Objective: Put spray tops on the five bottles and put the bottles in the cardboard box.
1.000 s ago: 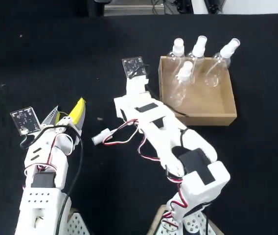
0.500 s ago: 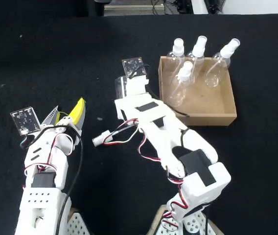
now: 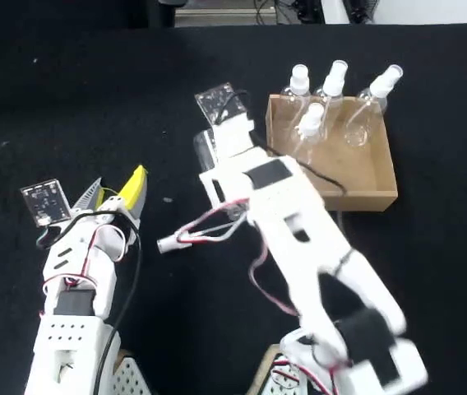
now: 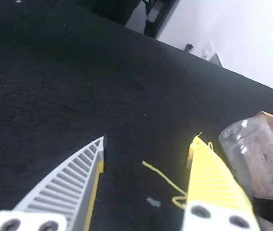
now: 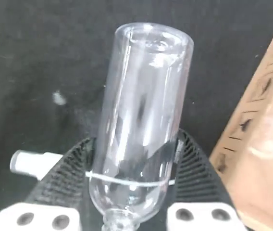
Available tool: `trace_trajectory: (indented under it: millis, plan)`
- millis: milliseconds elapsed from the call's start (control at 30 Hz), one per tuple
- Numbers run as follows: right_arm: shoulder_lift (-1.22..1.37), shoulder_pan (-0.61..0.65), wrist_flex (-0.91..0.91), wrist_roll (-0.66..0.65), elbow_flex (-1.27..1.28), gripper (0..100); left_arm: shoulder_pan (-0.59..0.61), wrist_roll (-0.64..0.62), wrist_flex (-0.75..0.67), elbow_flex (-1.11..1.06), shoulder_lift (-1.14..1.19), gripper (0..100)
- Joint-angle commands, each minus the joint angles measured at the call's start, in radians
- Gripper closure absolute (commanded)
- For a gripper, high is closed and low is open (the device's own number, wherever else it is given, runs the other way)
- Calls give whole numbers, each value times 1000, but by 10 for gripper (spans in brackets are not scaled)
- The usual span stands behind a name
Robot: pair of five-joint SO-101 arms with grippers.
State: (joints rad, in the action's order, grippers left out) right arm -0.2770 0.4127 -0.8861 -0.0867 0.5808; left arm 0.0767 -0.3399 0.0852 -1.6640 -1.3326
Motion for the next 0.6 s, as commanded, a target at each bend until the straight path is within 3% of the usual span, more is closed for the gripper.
trace_trajectory:
  millis: [0, 133, 233, 400, 567]
  plan:
    - [-185, -17, -48, -130, 58, 920, -33, 57, -28, 25, -17, 729]
    - [-318, -17, -285, -328, 73, 920, -54, 109, -23, 24, -17, 729]
    - [-397, -61, -459, -552, 94, 919, -56, 107, -23, 24, -17, 729]
    - [-472, -146, -531, -933, 216, 918, -56, 107, -23, 24, -17, 729]
    - [-475, -146, -480, -1181, 386, 917, -47, 110, -21, 24, -17, 729]
